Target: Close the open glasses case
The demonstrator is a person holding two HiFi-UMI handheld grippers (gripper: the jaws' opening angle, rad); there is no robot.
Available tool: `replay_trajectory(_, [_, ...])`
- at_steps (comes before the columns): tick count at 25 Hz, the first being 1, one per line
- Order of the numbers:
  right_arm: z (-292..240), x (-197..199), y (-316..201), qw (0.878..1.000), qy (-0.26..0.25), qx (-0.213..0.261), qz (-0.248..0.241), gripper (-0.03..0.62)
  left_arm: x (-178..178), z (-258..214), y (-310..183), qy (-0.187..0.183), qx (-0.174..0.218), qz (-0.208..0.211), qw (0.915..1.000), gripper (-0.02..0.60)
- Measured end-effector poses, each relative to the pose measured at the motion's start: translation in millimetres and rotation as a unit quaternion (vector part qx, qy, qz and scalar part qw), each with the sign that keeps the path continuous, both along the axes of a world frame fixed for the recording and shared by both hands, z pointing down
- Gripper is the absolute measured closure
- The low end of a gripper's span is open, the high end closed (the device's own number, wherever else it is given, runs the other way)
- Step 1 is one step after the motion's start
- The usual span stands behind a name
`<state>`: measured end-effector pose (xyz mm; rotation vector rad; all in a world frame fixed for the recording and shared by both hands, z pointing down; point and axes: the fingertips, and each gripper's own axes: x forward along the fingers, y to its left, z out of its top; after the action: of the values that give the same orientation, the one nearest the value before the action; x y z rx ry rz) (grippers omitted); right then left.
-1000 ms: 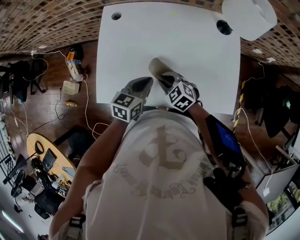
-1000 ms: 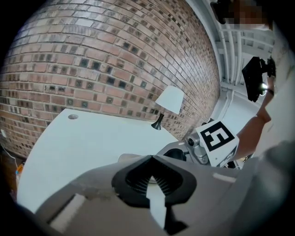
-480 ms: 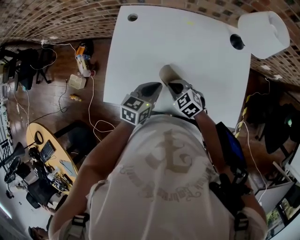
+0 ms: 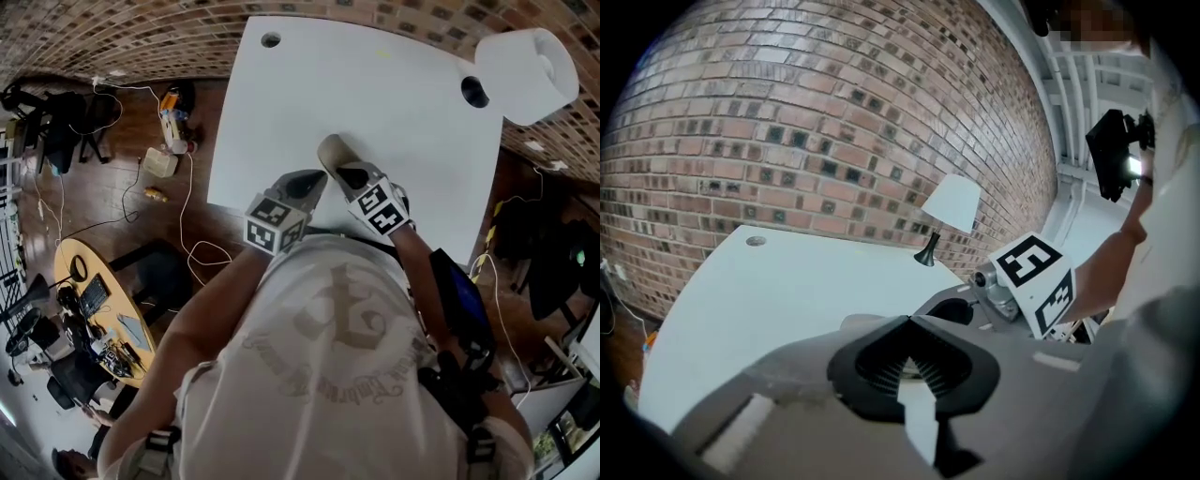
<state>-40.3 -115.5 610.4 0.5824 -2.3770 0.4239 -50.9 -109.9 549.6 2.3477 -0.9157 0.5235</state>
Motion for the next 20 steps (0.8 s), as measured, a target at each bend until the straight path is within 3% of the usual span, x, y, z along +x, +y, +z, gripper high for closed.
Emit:
replay_trajectory(3, [-15,7,-5,0.999,-0.032,0.011,0.001,0.585,5,-1,2,-0.005,0.002,-0.006,1.0,0.577])
replay_trajectory(15, [-33,30,5,0.997,-0.067,0.023,0.003,0.583,22,-8,17,-0.022,0.008,-0.029,0.9993,0.577])
replay_trajectory(20, [-45,60,11,0.994,-0.103,0.017,0.016,0.583,41,-3,24,-0.025,0.003,-0.045,0.9987,0.577])
